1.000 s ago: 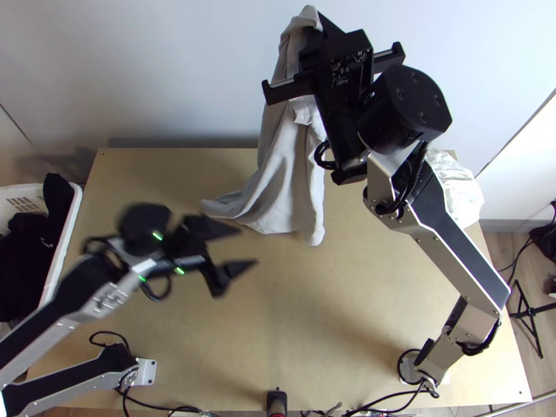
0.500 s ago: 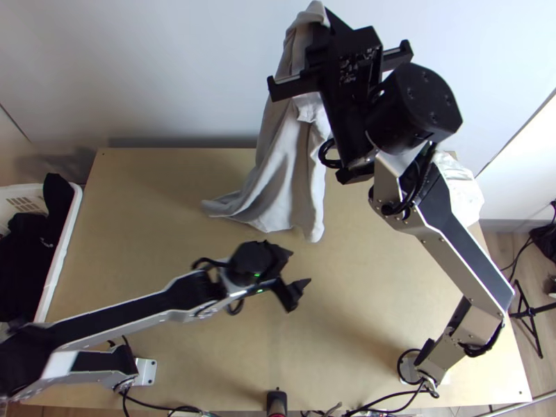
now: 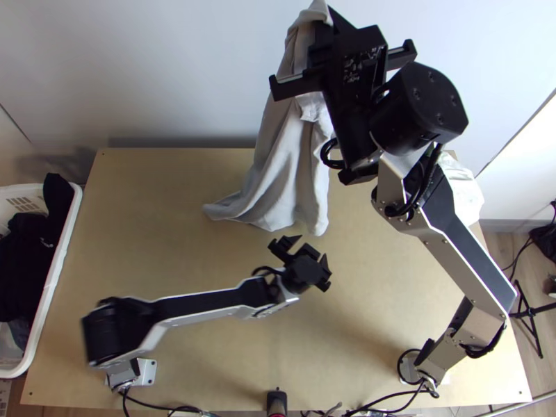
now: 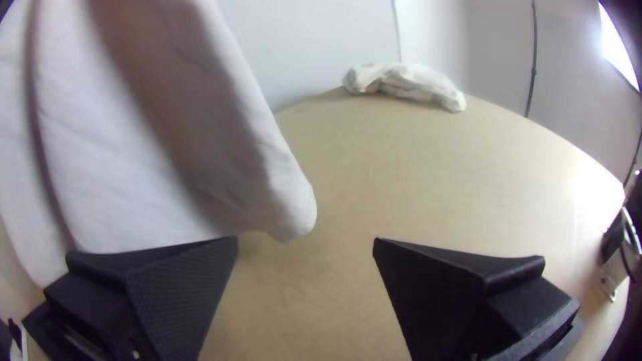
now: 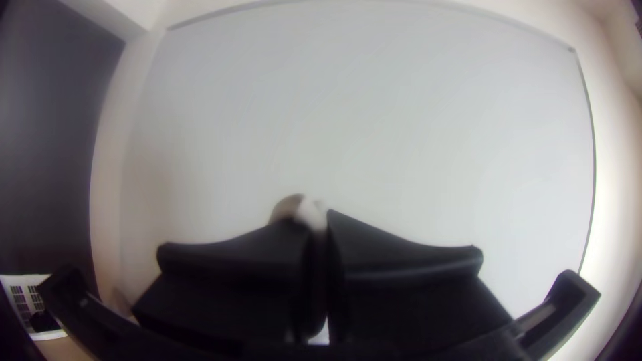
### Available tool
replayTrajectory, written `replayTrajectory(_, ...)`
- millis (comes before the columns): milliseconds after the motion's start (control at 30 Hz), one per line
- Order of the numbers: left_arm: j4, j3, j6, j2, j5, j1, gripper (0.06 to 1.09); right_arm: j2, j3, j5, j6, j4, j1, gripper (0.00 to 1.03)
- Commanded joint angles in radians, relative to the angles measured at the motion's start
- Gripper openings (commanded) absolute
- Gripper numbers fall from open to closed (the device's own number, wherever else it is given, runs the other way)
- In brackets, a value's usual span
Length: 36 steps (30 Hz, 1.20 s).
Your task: Fold the t-shirt
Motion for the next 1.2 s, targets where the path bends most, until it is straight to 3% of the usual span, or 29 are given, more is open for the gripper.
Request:
replayTrajectory(0,0.078,0.118,0.048,0.189,-0.266,-0.010,1.04,-0.001,0.004,-0.001,0.000,0.002,0.008,0.03)
replayTrajectory(133,0.081,0.187,0.053,0.268,-0.411,0.010,1.04,-0.003,0.006,-0.001,0.000,0.000,0.015,0.03)
replayTrajectory(233,0.080,0.228,0.056,0.300,-0.457,0.022,1.04,-0.003,0.006,-0.001,0.000,0.000,0.018,0.03)
replayTrajectory(733,0.057,0.435,0.068,0.421,-0.518,0.174,1.02,-0.012,0.006,0.004,0.000,-0.002,0.030,0.03)
replayTrajectory(767,0.044,0.452,0.073,0.430,-0.516,0.180,0.88,-0.012,0.006,0.004,0.000,-0.002,0.030,0.03)
replayTrajectory(800,0.032,0.466,0.076,0.436,-0.516,0.186,0.61,-0.012,0.006,0.004,0.000,-0.002,0.030,0.03)
replayTrajectory(833,0.029,0.469,0.076,0.436,-0.516,0.189,0.21,-0.012,0.006,0.006,0.000,-0.002,0.030,0.03)
replayTrajectory(867,0.024,0.466,0.073,0.433,-0.515,0.196,0.11,-0.012,0.006,0.006,0.000,-0.002,0.030,0.03)
replayTrajectory(1167,0.020,0.282,0.054,0.188,-0.434,0.199,0.09,-0.010,0.004,0.012,0.000,-0.002,0.022,0.03)
